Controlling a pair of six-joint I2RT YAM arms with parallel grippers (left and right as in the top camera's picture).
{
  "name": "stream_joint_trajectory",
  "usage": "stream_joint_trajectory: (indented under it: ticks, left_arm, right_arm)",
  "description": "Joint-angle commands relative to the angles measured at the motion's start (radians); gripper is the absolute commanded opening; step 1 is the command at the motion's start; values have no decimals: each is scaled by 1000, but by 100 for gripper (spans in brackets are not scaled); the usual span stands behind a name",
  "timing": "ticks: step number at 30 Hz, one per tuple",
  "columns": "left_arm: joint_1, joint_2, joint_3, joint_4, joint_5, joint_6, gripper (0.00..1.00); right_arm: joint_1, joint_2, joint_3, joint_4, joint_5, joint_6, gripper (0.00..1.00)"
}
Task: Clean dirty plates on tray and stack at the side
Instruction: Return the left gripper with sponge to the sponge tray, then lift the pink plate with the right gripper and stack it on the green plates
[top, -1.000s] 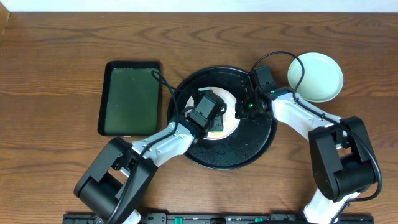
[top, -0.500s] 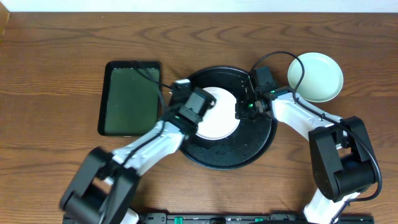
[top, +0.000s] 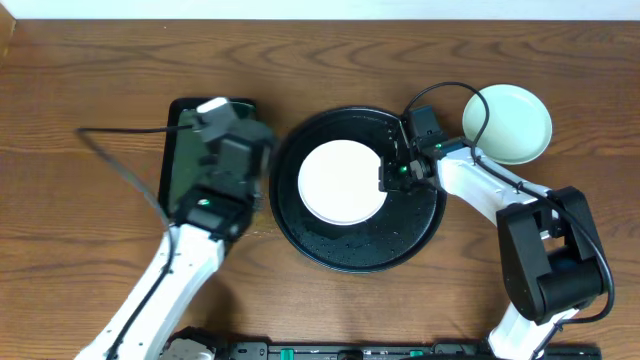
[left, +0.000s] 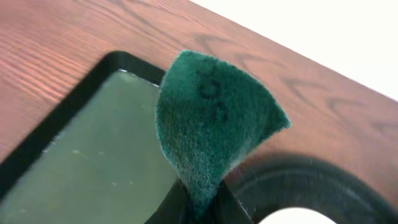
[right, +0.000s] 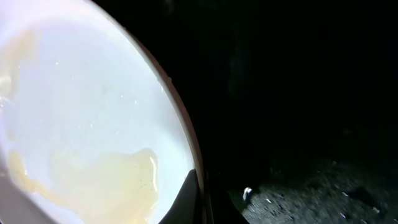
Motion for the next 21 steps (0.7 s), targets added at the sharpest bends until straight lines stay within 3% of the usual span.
stream_joint_trajectory:
  ticks: [1, 6, 13, 21]
  left_arm:
    - [99, -11, -3, -25, 107, 6, 8]
    - [246, 37, -3, -72, 288, 6, 8]
    - [334, 131, -3, -93, 301, 6, 8]
    - [337, 172, -3, -93, 301, 10, 8]
  right_arm:
    - [0, -82, 60, -37, 70, -70, 1]
    - [22, -210, 164, -144, 290, -180, 1]
    - [142, -340, 245, -193, 713, -296, 1]
    - [280, -364, 245, -113, 1039, -673, 1]
